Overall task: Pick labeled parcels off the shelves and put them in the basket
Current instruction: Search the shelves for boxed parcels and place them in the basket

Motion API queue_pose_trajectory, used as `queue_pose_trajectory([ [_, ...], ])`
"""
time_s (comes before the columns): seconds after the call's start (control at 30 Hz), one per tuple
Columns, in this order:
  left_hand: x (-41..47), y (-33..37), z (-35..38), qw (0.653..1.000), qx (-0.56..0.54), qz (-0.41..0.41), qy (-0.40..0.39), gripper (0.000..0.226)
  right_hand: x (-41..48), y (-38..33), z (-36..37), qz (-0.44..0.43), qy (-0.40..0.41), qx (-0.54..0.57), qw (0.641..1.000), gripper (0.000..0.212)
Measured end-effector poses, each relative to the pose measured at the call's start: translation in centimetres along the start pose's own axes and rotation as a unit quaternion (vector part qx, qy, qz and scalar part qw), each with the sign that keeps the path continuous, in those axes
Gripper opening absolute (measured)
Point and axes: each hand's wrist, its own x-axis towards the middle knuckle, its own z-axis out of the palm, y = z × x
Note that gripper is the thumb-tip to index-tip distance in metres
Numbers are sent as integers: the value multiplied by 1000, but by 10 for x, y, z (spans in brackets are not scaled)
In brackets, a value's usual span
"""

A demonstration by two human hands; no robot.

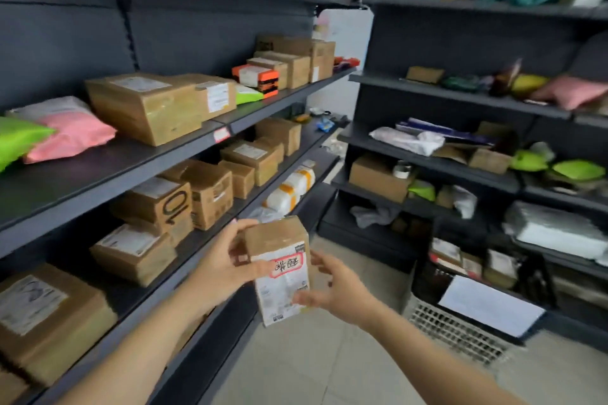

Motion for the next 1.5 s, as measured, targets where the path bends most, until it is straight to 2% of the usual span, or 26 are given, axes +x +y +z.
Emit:
queue_pose_trajectory([
  [0.07, 29, 13, 46, 994, 87, 42, -49, 75, -7, 25, -44, 5, 39, -6, 999, 106],
  [0.17, 67, 30, 126, 973, 187, 74, -116, 81, -19, 60, -114, -7, 63, -16, 998, 117],
  [0.27, 102, 43, 211, 950, 237, 74, -192, 89, -29, 96, -182, -13, 65, -32, 997, 108],
  [0.37, 134, 53, 290, 928, 269, 50, -254, 91, -37, 138, -242, 7, 73, -49, 996, 89],
  [0.53, 182, 71, 395, 917, 261, 82, -291, 92, -52, 201, -327, 55, 139, 22, 988, 60],
  [0.63, 219, 67, 439, 904, 292, 79, -302, 96, -56, 239, -371, 89, 186, 110, 972, 61],
  [0.7, 248, 59, 464, 901, 299, 68, -307, 91, -55, 263, -399, 108, 222, 144, 958, 64],
  [0.83, 317, 45, 522, 899, 263, 49, -346, 66, -40, 314, -451, 140, 257, 174, 940, 58],
  [0.97, 396, 38, 591, 892, 245, 72, -374, 62, -2, 374, -510, 187, 289, 163, 925, 70],
  [1.07, 466, 25, 647, 872, 248, 70, -416, 64, 36, 421, -557, 213, 320, 180, 906, 68],
  [1.23, 547, -22, 724, 844, 273, 23, -462, 63, 91, 503, -592, 295, 307, 238, 873, 46],
  [1.33, 575, -57, 753, 847, 281, 7, -452, 57, 119, 552, -588, 341, 330, 260, 841, 40],
  [1.43, 602, -100, 768, 849, 322, -17, -417, 55, 139, 606, -575, 396, 371, 277, 793, 29],
  [1.5, 618, -131, 772, 855, 348, -32, -383, 53, 151, 646, -563, 438, 383, 289, 760, 30],
])
